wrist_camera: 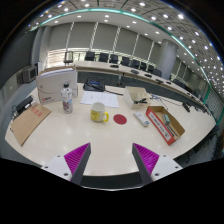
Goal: Pour water
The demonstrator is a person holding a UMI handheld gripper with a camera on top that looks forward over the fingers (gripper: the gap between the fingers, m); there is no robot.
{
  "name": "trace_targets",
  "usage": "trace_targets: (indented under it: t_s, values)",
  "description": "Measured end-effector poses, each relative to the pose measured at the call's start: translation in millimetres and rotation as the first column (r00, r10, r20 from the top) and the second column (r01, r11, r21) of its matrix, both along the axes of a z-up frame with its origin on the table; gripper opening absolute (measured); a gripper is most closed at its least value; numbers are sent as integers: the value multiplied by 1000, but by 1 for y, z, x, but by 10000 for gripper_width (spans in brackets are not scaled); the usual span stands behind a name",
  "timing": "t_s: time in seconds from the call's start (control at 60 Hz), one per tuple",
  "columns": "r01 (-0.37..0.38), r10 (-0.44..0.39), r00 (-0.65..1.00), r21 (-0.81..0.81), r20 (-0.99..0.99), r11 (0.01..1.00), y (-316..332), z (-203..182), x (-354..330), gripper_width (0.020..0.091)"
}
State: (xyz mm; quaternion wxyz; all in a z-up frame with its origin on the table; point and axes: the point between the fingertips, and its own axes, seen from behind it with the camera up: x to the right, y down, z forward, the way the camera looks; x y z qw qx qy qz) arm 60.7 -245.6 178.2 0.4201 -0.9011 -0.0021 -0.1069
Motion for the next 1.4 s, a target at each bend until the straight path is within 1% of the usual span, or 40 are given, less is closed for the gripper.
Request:
trace_targets:
  t_s: [0.017,0.15,0.3,0.383,0.533,0.7,0.767,0.883,0.933,0.983,1.05,1.067,1.1,1.133,1.2,1.25,1.267,1.283,1.317,1.4]
  values:
    - [1,-1,1000,-1,1,1000,8,0,-28,864]
    - [-28,28,999,8,-32,1000,26,-8,-108,862]
    - [-68,73,990,43,-118,997,69,-21,-194,864]
    - [-81,92,982,71,-166,994,103,-27,-228,866]
    - [-82,111,974,148,-197,986,184,-46,-254,864]
    - [-69,119,971,233,-206,970,280,-81,-253,863]
    - [-63,115,970,240,-214,969,312,-100,-253,861]
    - [-58,121,970,284,-210,957,361,-117,-250,845]
    - [-49,117,970,299,-214,953,370,-124,-249,810]
    - [-47,119,968,307,-219,951,381,-130,-250,731]
    - [-49,120,971,320,-206,946,390,-135,-250,607]
    - [-49,121,971,328,-205,944,392,-135,-250,587]
    - [-48,121,973,339,-198,940,393,-133,-249,582]
    - [-56,129,973,346,-192,937,394,-132,-250,560]
    - [-73,144,973,354,-180,932,394,-133,-251,491]
    - [-83,152,972,348,-177,934,395,-133,-252,466]
    - [-88,156,972,347,-174,934,395,-133,-253,437]
    - [-90,156,973,344,-170,934,395,-133,-252,438]
    - [-92,155,975,340,-162,936,395,-133,-251,411]
    - [-85,142,978,330,-150,940,395,-131,-252,411]
